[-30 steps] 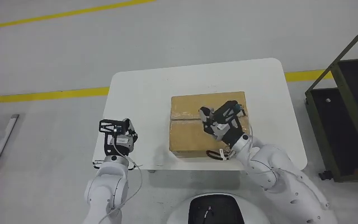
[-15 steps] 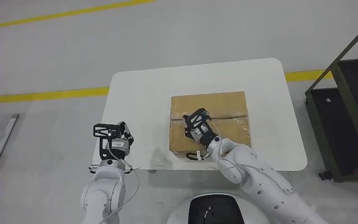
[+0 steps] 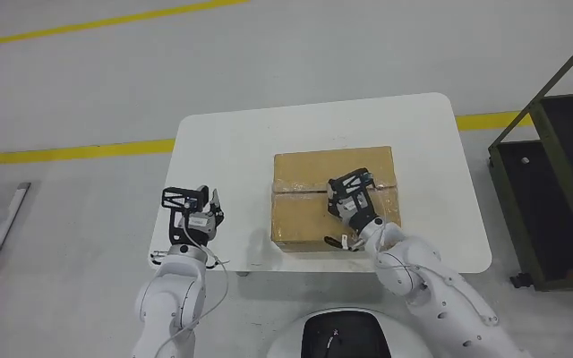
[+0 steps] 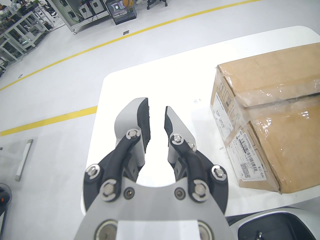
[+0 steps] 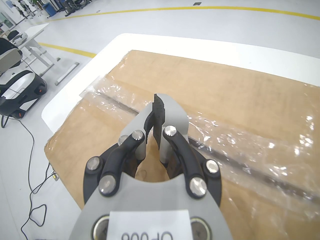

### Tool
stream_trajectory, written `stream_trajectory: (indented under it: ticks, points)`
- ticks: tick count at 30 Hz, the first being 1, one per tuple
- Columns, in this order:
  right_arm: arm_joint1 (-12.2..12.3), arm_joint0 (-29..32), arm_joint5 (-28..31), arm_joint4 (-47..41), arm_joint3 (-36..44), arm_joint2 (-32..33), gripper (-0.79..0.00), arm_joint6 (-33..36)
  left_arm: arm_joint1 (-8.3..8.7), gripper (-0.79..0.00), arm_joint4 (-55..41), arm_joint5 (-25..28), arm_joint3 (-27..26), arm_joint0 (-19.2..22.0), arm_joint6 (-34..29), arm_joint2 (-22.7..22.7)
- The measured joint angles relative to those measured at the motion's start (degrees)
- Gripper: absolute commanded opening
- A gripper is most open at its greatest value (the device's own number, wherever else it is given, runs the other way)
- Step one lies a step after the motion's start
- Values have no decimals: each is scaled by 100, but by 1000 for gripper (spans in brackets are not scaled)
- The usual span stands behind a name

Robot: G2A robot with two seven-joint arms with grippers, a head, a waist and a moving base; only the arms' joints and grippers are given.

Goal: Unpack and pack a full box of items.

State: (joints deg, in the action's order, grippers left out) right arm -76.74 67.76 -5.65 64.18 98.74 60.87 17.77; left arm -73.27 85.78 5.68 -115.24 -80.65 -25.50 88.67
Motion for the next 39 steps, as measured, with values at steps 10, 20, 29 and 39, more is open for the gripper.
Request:
stream_trajectory:
  ticks: [10,20,29,39]
  points:
    - [84,395,-115,-101,326,713,-785,162,10,-785,-41,45,35,46,1,-20]
    - [193,882,-97,-84,742,1573,-785,212,16,-785,-49,35,32,51,50,-58]
    - [162,876,487,-328,1417,1226,-785,25,25,-785,34,-109,-97,-71,85,33]
    - [-187,-527,546,423,200,-807,-785,-323,37,-785,80,-390,-369,-390,108,349]
